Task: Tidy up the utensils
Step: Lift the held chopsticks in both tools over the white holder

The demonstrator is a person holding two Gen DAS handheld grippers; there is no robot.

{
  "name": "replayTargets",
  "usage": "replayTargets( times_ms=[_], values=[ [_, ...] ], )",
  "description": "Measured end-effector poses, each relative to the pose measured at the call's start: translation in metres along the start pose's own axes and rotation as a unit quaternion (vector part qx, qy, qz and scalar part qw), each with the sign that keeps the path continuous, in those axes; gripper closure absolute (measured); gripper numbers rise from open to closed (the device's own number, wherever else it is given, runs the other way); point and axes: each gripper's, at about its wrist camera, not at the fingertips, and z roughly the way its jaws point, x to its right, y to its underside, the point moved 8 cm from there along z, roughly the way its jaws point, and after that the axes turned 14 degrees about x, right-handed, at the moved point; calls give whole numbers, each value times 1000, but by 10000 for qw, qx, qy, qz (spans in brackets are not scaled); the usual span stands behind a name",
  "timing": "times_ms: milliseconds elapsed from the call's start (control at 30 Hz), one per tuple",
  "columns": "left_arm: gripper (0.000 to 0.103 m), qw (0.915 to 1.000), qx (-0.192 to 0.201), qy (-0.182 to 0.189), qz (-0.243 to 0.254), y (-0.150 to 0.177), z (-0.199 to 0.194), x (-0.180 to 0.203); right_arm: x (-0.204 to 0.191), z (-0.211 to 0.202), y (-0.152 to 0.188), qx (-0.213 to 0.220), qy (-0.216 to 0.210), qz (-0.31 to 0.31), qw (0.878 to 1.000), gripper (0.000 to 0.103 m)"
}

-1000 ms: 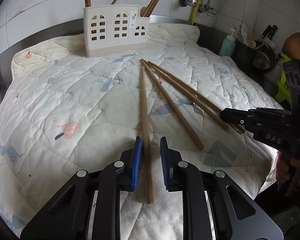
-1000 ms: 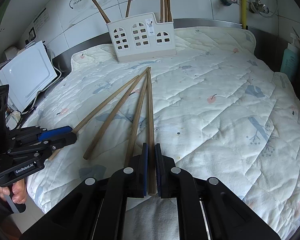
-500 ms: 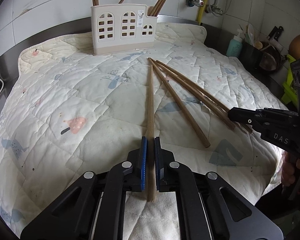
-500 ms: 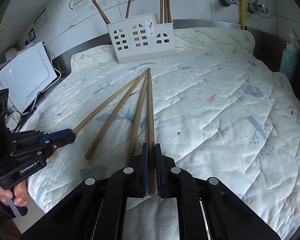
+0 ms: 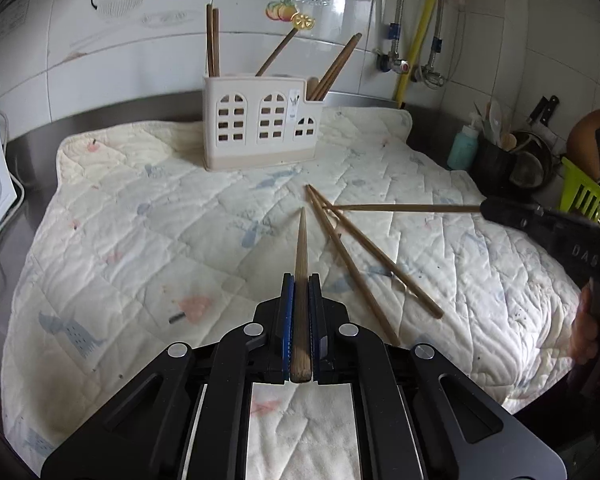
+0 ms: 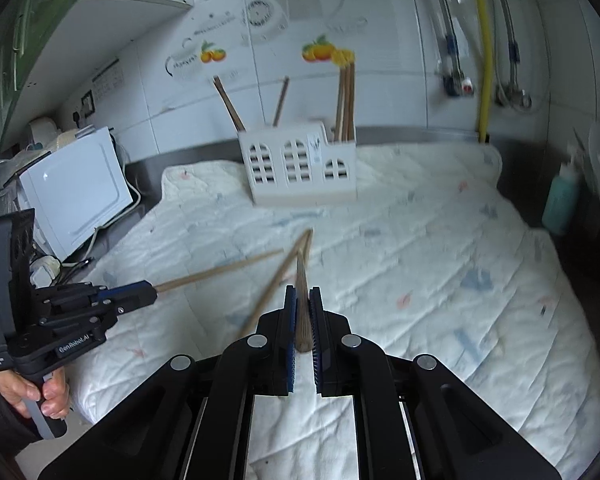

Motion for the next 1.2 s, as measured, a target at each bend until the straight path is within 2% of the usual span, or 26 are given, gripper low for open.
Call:
replayTargets(
  times_ms=[500, 800, 1200],
  values=[
    [98, 9991, 399, -4, -106, -42, -7, -16, -16, 12, -66, 212, -338, -518, 9979, 97],
    [98, 9964, 834, 40, -116, -90, -7, -20, -23, 24, -111, 388, -411, -827, 9950, 97],
    [98, 9919, 1258, 14, 203, -160, 7, -22, -15, 54, -181, 633, -348, -956, 9928, 97]
  ],
)
